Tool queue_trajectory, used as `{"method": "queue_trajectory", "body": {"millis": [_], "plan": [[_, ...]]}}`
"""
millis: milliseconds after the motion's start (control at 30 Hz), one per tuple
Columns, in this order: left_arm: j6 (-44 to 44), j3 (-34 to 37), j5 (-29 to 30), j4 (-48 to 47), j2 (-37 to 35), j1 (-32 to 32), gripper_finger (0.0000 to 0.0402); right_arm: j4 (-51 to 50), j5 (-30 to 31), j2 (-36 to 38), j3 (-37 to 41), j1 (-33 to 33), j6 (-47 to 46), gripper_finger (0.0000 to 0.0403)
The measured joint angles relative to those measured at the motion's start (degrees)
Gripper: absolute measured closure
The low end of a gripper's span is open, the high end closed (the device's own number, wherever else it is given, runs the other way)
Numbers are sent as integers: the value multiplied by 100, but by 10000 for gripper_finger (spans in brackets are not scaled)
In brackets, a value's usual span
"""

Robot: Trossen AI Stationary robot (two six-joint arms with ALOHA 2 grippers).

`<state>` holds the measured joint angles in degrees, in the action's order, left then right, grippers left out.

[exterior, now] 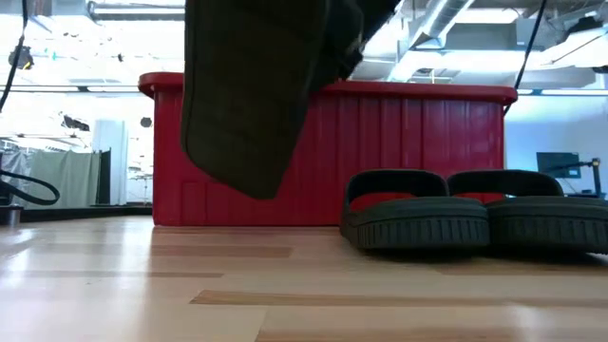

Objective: Pick and place slides into bin
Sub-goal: Put the black slipper into the red container

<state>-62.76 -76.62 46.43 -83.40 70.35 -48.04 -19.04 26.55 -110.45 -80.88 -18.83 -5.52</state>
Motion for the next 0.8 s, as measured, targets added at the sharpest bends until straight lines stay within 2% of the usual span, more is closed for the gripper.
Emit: {"method": "queue_trajectory", "body": {"millis": [233, 333, 667, 800], "plan": [[-108, 0, 179, 9, 2, -29, 260, 0, -158, -227, -119, 35, 0, 398], [-221, 0, 339, 11, 2, -27, 260, -14, -487, -239, -137, 72, 2, 391], [-639, -1, 634, 16, 2, -25, 260, -59, -1406, -239, -146, 305, 0, 317], [-854, -2, 792, 40, 2, -25, 260, -29, -1571, -236, -146, 368, -2, 296]]}}
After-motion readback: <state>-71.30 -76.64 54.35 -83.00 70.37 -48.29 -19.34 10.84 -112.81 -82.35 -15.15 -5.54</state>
